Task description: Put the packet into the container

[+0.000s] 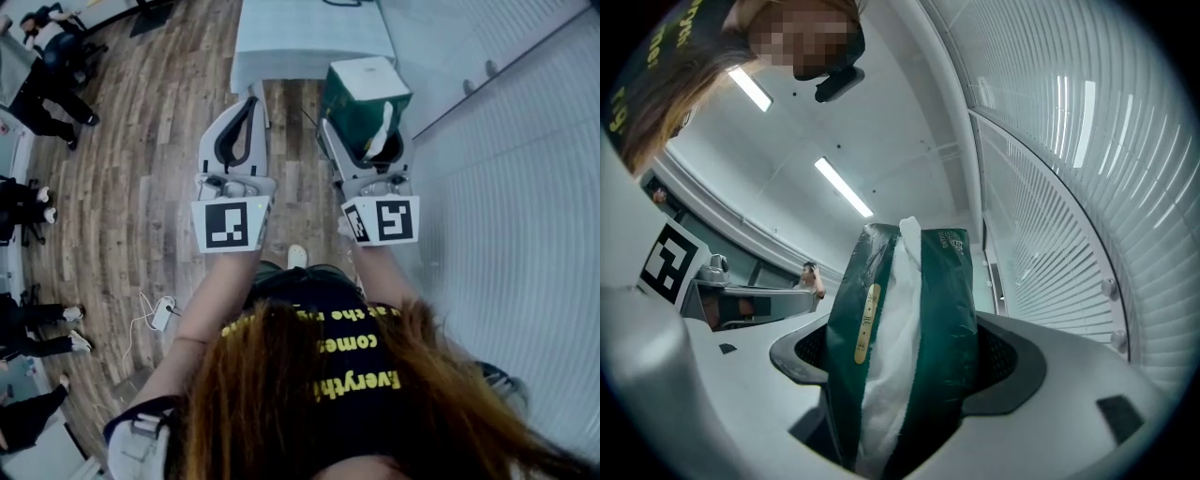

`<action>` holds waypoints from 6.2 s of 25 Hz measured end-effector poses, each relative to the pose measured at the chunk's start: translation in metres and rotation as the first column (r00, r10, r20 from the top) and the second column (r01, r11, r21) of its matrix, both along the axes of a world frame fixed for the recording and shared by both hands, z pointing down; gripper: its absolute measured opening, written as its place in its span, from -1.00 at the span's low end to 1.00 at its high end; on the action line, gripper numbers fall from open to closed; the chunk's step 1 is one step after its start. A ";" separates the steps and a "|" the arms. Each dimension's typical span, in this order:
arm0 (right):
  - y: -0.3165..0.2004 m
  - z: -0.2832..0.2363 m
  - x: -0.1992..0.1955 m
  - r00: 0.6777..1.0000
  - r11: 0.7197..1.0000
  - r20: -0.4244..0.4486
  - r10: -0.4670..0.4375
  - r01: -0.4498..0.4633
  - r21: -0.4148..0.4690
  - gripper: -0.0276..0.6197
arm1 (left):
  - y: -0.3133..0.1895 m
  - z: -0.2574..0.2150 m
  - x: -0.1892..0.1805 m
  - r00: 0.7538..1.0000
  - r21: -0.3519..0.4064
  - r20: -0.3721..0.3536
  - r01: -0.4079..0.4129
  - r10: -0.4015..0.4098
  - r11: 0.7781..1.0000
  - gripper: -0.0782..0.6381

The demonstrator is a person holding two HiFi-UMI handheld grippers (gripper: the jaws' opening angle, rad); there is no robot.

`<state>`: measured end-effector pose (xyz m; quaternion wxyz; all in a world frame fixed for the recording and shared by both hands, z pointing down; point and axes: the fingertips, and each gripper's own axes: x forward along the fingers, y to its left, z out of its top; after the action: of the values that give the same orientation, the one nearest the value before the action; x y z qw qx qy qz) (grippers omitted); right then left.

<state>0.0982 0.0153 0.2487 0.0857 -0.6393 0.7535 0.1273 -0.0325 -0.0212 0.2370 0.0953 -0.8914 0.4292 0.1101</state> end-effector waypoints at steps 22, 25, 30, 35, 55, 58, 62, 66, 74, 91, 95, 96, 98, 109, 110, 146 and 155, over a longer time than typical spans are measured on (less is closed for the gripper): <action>-0.037 0.032 0.020 1.000 0.999 0.016 0.023 -0.024 0.039 0.25 | -0.044 0.026 0.027 0.999 0.053 0.009 -0.039 0.039 0.998 -0.78; -0.054 0.032 0.021 0.999 0.999 0.016 0.032 -0.032 0.043 0.25 | -0.063 0.025 0.030 0.999 0.059 0.009 -0.051 0.050 0.997 -0.78; -0.092 0.023 0.016 0.999 0.998 0.011 0.051 -0.051 0.040 0.25 | -0.102 0.018 0.027 0.998 0.057 0.003 -0.069 0.069 0.996 -0.78; -0.135 0.022 0.014 0.998 0.998 0.010 0.064 -0.064 0.023 0.25 | -0.146 0.017 0.026 0.997 0.042 0.004 -0.082 0.082 0.996 -0.78; -0.191 0.047 0.050 0.994 0.994 0.035 0.105 -0.104 -0.033 0.25 | -0.206 0.037 0.054 0.996 0.009 0.007 -0.092 0.092 0.996 -0.78; -0.201 0.051 0.059 0.995 0.995 0.036 0.094 -0.092 -0.035 0.25 | -0.215 0.041 0.064 0.996 0.003 0.009 -0.083 0.083 0.997 -0.78; -0.219 0.049 0.072 0.997 0.997 0.030 0.073 -0.072 -0.028 0.25 | -0.231 0.039 0.078 0.998 0.016 0.009 -0.068 0.068 0.998 -0.78; -0.234 0.044 0.089 0.998 0.998 0.025 0.056 -0.056 -0.014 0.25 | -0.242 0.035 0.098 0.998 0.032 0.007 -0.061 0.061 0.998 -0.78; -0.258 0.039 0.111 1.000 1.000 0.021 0.005 -0.006 0.007 0.25 | -0.256 0.032 0.126 0.999 0.048 0.025 -0.032 0.031 0.998 -0.78; -0.300 0.034 0.153 0.999 0.999 0.023 -0.040 0.040 0.007 0.25 | -0.298 0.033 0.163 0.999 0.034 0.027 0.020 -0.021 0.999 -0.78; -0.308 0.038 0.160 0.999 0.999 0.033 -0.038 0.038 0.001 0.25 | -0.309 0.034 0.166 0.999 0.032 0.029 0.027 -0.028 0.999 -0.78; -0.310 0.039 0.160 0.999 0.999 0.035 -0.038 0.038 -0.002 0.25 | -0.311 0.033 0.166 0.999 0.032 0.029 0.029 -0.029 0.999 -0.78; -0.319 0.037 0.157 0.999 0.999 0.039 -0.037 0.037 -0.010 0.25 | -0.321 0.030 0.162 0.999 0.027 0.031 0.032 -0.033 0.999 -0.78; -0.371 0.021 0.143 0.999 0.999 0.032 -0.014 0.015 -0.029 0.25 | -0.377 0.017 0.145 1.000 0.007 0.015 0.018 -0.018 1.000 -0.78; -0.374 0.022 0.143 0.999 1.000 0.031 -0.011 0.012 -0.028 0.25 | -0.381 0.018 0.146 1.000 0.007 0.015 0.014 -0.014 1.000 -0.78; -0.538 0.027 0.121 1.000 1.000 -0.002 0.016 -0.016 -0.016 0.25 | -0.535 0.012 0.154 0.997 0.062 0.015 -0.076 0.075 0.995 -0.78; -0.564 0.036 0.140 1.000 1.000 0.011 -0.005 0.006 -0.029 0.25 | -0.559 0.022 0.172 0.999 0.045 0.017 -0.049 0.049 0.998 -0.78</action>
<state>0.2384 -0.5489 0.2849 0.0807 -0.6391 0.7566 0.1126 0.1393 -0.5804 0.2585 0.1161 -0.9001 0.4038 0.1150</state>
